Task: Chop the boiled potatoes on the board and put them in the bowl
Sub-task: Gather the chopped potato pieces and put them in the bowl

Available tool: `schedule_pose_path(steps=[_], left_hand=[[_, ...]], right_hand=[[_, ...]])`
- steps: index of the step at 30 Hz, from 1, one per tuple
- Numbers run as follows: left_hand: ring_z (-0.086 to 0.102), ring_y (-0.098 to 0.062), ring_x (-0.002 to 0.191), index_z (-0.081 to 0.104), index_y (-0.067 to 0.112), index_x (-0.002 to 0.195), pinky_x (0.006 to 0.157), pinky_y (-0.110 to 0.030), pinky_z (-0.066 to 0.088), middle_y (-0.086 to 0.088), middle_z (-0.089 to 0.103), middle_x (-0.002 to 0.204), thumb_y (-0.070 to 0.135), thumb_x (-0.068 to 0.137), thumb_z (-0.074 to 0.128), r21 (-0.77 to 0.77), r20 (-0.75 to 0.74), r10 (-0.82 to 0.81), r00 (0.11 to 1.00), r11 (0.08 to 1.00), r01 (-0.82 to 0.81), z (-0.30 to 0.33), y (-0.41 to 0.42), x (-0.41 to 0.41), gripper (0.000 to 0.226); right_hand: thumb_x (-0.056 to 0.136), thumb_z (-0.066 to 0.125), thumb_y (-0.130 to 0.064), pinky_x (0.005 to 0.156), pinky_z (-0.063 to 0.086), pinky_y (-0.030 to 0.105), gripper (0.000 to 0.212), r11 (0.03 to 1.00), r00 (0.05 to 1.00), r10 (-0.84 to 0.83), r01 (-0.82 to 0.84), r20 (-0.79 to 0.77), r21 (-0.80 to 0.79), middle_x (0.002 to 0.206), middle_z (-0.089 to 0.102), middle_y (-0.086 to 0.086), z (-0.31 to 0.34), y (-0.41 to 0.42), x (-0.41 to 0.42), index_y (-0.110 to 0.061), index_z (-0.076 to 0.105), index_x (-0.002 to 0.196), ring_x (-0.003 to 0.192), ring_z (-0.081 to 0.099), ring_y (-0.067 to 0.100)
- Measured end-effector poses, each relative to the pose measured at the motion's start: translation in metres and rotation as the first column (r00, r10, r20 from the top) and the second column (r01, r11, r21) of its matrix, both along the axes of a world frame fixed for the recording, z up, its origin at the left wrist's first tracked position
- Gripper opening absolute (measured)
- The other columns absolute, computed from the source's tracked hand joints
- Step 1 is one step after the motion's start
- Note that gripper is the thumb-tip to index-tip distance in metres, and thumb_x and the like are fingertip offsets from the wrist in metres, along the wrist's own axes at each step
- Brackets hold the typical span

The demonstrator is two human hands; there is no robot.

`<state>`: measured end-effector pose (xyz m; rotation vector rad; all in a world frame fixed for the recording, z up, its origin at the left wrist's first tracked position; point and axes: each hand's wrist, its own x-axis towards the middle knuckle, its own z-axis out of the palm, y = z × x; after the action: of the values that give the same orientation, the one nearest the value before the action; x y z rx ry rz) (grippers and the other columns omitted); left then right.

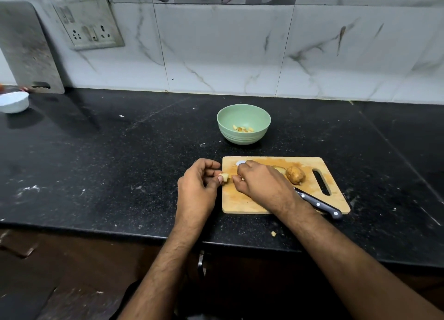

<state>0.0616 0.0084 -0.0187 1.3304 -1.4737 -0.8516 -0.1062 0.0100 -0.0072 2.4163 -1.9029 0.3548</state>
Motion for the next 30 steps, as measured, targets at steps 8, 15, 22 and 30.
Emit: schedule_pose_path(steps=[8, 15, 22, 30], left_hand=[[0.074, -0.012, 0.082, 0.073, 0.019, 0.103, 0.077, -0.031, 0.059, 0.0, 0.076, 0.096, 0.0, 0.096, 0.061, 0.102, -0.255, -0.037, 0.966, 0.993, 0.065, -0.008, -0.002, -0.014, 0.023], [0.054, -0.013, 0.067, 0.072, 0.006, 0.106, 0.062, -0.02, 0.051, -0.009, 0.067, 0.083, 0.005, 0.098, 0.06, 0.211, -0.575, -0.117, 0.81, 0.935, 0.285, 0.001, 0.0, -0.028, 0.014], [0.057, -0.018, 0.071, 0.072, 0.02, 0.102, 0.066, -0.03, 0.051, -0.011, 0.071, 0.085, 0.003, 0.095, 0.064, 0.159, -0.364, -0.12, 0.924, 0.969, 0.188, -0.005, 0.0, -0.029, 0.02], [0.052, 0.002, 0.059, 0.072, 0.025, 0.098, 0.06, -0.013, 0.041, 0.01, 0.066, 0.076, 0.014, 0.089, 0.069, 0.017, 0.12, -0.1, 0.988, 0.995, 0.099, -0.005, -0.019, -0.022, 0.015]], right_hand=[[0.098, 0.062, -0.037, 0.047, 0.037, 0.027, 0.036, 0.945, 0.331, -0.304, 0.224, 0.893, 0.239, 0.061, 0.058, -0.002, 0.013, -0.005, -0.012, -0.011, 0.061, 0.074, 0.048, 0.049, 0.007], [0.105, 0.042, -0.033, 0.03, 0.027, 0.014, 0.035, 0.82, -0.629, -0.562, -0.339, 0.538, 0.461, 0.067, 0.055, 0.006, 0.024, 0.002, -0.027, -0.008, 0.059, 0.087, 0.047, 0.046, 0.008], [0.101, 0.059, -0.037, 0.035, 0.022, 0.015, 0.031, 0.864, 0.05, -0.498, -0.058, 0.866, 0.5, 0.062, 0.05, -0.005, 0.023, 0.011, -0.021, -0.016, 0.064, 0.079, 0.042, 0.035, 0.002], [0.097, 0.059, -0.047, 0.077, 0.048, 0.036, 0.031, 0.933, 0.964, -0.259, 0.232, 0.066, 0.273, 0.104, 0.063, 0.006, 0.019, 0.027, -0.008, -0.021, 0.054, 0.112, 0.097, 0.061, 0.026]])
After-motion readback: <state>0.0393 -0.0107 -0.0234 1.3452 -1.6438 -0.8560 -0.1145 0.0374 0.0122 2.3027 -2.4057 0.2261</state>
